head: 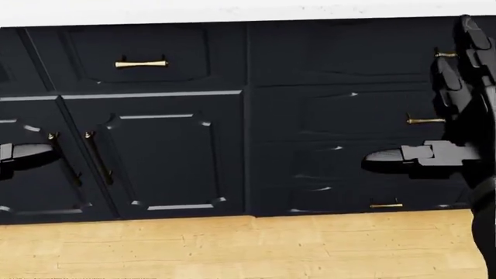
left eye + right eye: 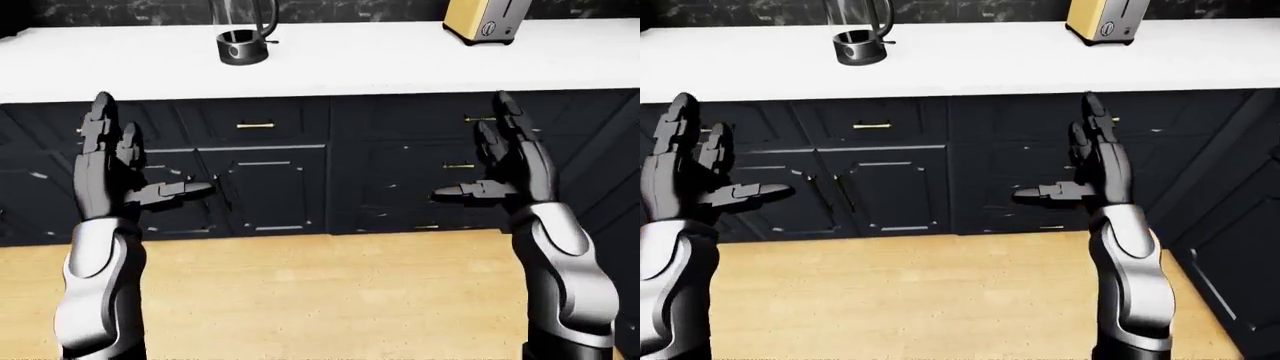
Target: Press down the lever to turn on the electric kettle.
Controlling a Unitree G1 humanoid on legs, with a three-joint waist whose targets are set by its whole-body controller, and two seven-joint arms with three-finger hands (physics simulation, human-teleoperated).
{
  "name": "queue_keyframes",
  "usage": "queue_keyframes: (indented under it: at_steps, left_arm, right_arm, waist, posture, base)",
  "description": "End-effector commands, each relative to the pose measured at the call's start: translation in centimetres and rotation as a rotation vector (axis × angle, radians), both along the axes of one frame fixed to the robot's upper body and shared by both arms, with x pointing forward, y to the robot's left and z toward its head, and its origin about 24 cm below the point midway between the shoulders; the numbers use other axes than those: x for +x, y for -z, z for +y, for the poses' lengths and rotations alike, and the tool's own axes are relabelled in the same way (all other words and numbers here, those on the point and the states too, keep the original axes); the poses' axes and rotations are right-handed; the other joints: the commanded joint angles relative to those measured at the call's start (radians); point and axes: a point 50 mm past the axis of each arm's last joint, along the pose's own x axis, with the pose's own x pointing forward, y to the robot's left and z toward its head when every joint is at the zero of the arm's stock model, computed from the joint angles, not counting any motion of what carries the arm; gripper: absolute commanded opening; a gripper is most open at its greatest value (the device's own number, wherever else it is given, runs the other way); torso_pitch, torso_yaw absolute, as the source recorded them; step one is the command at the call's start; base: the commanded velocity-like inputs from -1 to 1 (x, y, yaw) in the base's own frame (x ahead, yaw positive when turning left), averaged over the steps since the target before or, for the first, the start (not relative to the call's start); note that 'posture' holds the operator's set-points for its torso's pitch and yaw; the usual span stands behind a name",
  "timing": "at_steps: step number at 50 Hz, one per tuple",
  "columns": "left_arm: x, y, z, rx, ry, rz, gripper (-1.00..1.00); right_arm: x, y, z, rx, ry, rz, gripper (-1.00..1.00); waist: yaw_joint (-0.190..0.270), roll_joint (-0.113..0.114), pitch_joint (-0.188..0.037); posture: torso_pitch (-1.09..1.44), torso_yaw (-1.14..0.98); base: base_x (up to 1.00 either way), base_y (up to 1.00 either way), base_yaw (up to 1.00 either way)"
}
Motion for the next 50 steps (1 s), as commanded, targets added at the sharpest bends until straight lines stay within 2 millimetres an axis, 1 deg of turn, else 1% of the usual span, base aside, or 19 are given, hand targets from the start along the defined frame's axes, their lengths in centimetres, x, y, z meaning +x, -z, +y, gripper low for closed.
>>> queue_keyframes:
  at_steps: [1,9,19,23,24,26,27,33,36,37,39,40,41,42,43,45,46,48,50]
  left_arm:
    - [-0.4,-2.6,-0.2,0.019,0.015,-0.104,1.0]
    - [-0.3,-4.3,0.3,0.03,-0.007,-0.137,1.0]
    - [-0.8,-7.0,1.3,0.045,-0.042,-0.186,1.0]
    - [-0.9,-7.7,1.7,0.043,-0.055,-0.204,1.0]
    - [-1.0,-7.9,1.8,0.042,-0.058,-0.207,1.0]
    - [-1.0,-8.0,2.0,0.042,-0.063,-0.21,1.0]
    - [-1.0,-8.1,2.0,0.041,-0.065,-0.212,1.0]
    - [-1.2,-8.3,2.4,0.03,-0.078,-0.216,1.0]
    - [-1.2,-8.3,2.4,0.028,-0.081,-0.214,1.0]
    - [-1.2,-8.4,2.4,0.027,-0.081,-0.214,1.0]
    - [-1.2,-8.4,2.4,0.023,-0.08,-0.213,1.0]
    - [-1.2,-8.4,2.4,0.023,-0.08,-0.212,1.0]
    - [-1.2,-8.3,2.5,0.024,-0.081,-0.211,1.0]
    - [-1.2,-8.4,2.5,0.024,-0.082,-0.212,1.0]
    - [-1.2,-8.5,2.5,0.022,-0.083,-0.213,1.0]
    - [-1.3,-8.6,2.6,0.02,-0.084,-0.215,1.0]
    - [-1.3,-8.6,2.6,0.02,-0.084,-0.216,1.0]
    - [-1.3,-8.6,2.6,0.019,-0.085,-0.215,1.0]
    - [-1.3,-8.7,2.7,0.017,-0.086,-0.216,1.0]
  right_arm:
    - [-0.3,-2.3,0.3,-0.025,-0.018,-0.093,1.0]
    - [0.2,-5.1,0.2,-0.056,-0.022,-0.141,1.0]
    - [0.4,-7.4,0.4,-0.087,-0.036,-0.182,1.0]
    - [0.4,-7.9,0.4,-0.089,-0.046,-0.193,1.0]
    - [0.3,-8.1,0.4,-0.09,-0.049,-0.195,1.0]
    - [0.3,-8.1,0.4,-0.09,-0.052,-0.195,1.0]
    - [0.2,-8.2,0.4,-0.09,-0.054,-0.197,1.0]
    - [0.0,-8.8,0.3,-0.089,-0.058,-0.207,1.0]
    - [-0.1,-8.9,0.4,-0.089,-0.063,-0.209,1.0]
    - [-0.1,-9.0,0.3,-0.087,-0.062,-0.21,1.0]
    - [-0.2,-9.3,0.4,-0.087,-0.064,-0.213,1.0]
    - [-0.2,-9.3,0.4,-0.087,-0.064,-0.213,1.0]
    - [-0.2,-9.4,0.4,-0.087,-0.065,-0.214,1.0]
    - [-0.2,-9.4,0.4,-0.088,-0.066,-0.215,1.0]
    - [-0.3,-9.5,0.4,-0.088,-0.067,-0.216,1.0]
    - [-0.3,-9.7,0.5,-0.088,-0.07,-0.219,1.0]
    - [-0.3,-9.7,0.5,-0.088,-0.07,-0.219,1.0]
    - [-0.4,-9.8,0.5,-0.091,-0.071,-0.222,1.0]
    - [-0.4,-9.9,0.5,-0.09,-0.072,-0.223,1.0]
  waist:
    - [0.0,0.002,-0.021]
    - [0.0,0.002,-0.019]
    - [-0.002,0.004,-0.016]
    - [-0.001,0.005,-0.014]
    - [-0.003,0.01,-0.032]
    - [-0.003,0.012,-0.009]
    - [-0.003,0.011,-0.004]
    - [-0.005,0.002,0.0]
    - [-0.007,0.015,0.0]
    - [-0.008,0.024,0.0]
    - [-0.004,0.057,0.005]
    - [-0.009,0.061,0.005]
    - [-0.009,0.049,0.001]
    - [-0.005,0.048,-0.001]
    - [-0.005,0.055,0.0]
    - [-0.001,0.049,-0.006]
    - [0.0,0.041,-0.008]
    - [0.004,0.021,-0.001]
    - [0.008,-0.007,0.005]
  posture:
    - [0.0,0.0]
    - [0.0,0.0]
    - [0.0,0.0]
    - [0.0,0.0]
    - [0.0,0.0]
    - [0.0,0.0]
    - [0.0,0.0]
    - [0.0,0.0]
    - [0.0,0.0]
    - [0.0,0.0]
    - [0.0,0.0]
    - [0.0,0.0]
    - [0.0,0.0]
    - [0.0,0.0]
    - [0.0,0.0]
    - [0.0,0.0]
    - [0.0,0.0]
    - [0.0,0.0]
    - [0.0,0.0]
  base:
    - [0.0,0.0,0.0]
    - [0.0,0.0,0.0]
    - [0.0,0.0,0.0]
    - [0.01,0.0,0.0]
    - [0.08,0.0,0.0]
    - [0.13,0.0,0.0]
    - [0.12,0.0,0.0]
    - [0.14,0.0,0.0]
    - [0.14,0.0,0.0]
    - [0.14,0.0,0.0]
    - [0.14,0.0,0.0]
    - [0.14,0.0,0.0]
    - [0.14,0.0,0.0]
    - [0.14,0.0,0.0]
    - [0.14,0.0,0.0]
    - [0.14,0.0,0.0]
    - [0.14,0.0,0.0]
    - [0.14,0.0,0.0]
    - [0.14,0.0,0.0]
